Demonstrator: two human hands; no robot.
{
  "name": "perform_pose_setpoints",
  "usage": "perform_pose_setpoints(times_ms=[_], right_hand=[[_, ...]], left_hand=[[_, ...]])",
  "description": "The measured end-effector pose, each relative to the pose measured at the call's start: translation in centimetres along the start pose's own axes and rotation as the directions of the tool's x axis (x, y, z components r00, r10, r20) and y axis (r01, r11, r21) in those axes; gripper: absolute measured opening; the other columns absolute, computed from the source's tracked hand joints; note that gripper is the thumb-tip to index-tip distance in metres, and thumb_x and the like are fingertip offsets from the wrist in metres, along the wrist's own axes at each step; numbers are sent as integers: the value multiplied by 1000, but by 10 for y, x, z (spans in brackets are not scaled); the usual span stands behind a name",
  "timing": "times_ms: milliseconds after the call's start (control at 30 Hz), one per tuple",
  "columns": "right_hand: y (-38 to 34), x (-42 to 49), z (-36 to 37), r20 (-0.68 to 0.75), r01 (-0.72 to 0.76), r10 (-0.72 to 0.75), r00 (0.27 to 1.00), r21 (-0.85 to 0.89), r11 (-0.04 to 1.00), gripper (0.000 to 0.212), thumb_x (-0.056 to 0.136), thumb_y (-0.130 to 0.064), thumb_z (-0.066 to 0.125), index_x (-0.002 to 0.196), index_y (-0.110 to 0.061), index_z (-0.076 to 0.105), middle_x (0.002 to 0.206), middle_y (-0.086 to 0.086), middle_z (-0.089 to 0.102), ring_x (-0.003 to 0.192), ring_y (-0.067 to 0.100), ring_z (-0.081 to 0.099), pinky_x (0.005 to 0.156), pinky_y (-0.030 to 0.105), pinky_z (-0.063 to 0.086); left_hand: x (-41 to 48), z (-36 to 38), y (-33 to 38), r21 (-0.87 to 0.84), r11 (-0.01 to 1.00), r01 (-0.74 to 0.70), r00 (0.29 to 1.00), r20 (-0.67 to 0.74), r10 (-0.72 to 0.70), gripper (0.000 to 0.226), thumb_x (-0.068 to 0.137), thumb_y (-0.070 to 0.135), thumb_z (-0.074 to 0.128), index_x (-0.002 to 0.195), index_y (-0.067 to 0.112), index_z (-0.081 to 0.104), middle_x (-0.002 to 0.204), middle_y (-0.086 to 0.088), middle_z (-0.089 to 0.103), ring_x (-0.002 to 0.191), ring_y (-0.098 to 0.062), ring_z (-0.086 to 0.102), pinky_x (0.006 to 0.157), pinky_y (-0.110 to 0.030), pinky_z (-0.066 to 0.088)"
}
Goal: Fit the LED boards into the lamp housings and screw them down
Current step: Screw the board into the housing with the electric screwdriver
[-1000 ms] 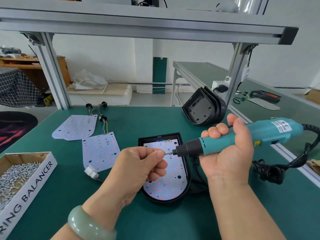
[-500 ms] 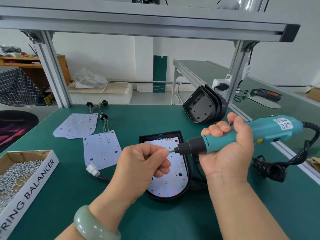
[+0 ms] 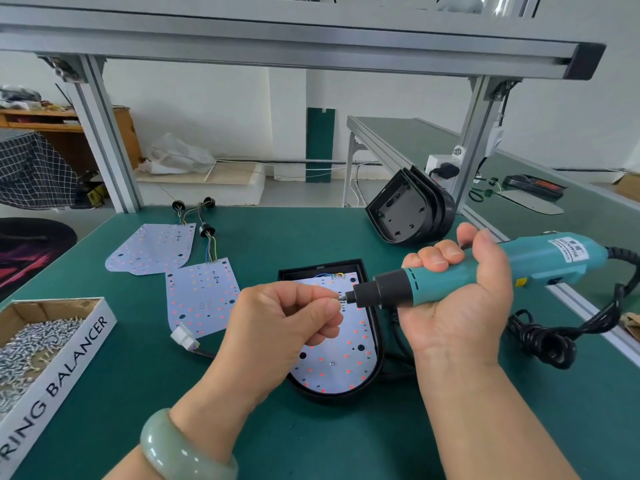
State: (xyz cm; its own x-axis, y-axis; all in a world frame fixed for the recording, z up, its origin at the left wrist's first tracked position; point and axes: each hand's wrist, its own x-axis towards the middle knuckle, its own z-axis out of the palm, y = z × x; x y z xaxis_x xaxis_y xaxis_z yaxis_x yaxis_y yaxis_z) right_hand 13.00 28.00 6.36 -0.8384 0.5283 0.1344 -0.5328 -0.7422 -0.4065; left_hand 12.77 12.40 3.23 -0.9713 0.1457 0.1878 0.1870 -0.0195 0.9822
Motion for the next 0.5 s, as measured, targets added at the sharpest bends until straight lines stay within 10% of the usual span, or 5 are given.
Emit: perform_pose_setpoints(times_ms=[200, 333, 500], right_hand=[[-3, 4, -3, -19, 30, -30, 999, -14, 999, 14, 95, -24, 48, 82, -19, 51, 56, -9, 42, 45, 8, 40, 52, 18, 42], [-3, 11, -4, -39, 47, -49, 998, -50, 998, 16, 94, -23, 52, 78, -21, 48, 57, -9, 43, 46, 8, 40, 54, 19, 42], [16, 25, 3, -11, 51, -54, 999, -165, 985, 16, 93, -17, 55, 80, -20, 47, 56, -6, 44, 47, 11, 42, 54, 23, 41]], left_hand=[[6, -23, 1, 171, 982, 85, 981, -186, -52, 45, 72, 39, 76, 112, 21, 66, 80, 14, 73, 76, -6, 68, 70, -20, 51], [13, -34, -14, 404, 832, 381, 916, -288, -280, 85, 79, 47, 70, 147, 14, 32, 95, 13, 61, 100, -14, 56, 83, -26, 37], [27, -14, -19, 525, 765, 373, 927, -192, -321, 60, 70, 42, 76, 112, 3, 58, 88, -2, 64, 70, -19, 56, 67, -38, 52]])
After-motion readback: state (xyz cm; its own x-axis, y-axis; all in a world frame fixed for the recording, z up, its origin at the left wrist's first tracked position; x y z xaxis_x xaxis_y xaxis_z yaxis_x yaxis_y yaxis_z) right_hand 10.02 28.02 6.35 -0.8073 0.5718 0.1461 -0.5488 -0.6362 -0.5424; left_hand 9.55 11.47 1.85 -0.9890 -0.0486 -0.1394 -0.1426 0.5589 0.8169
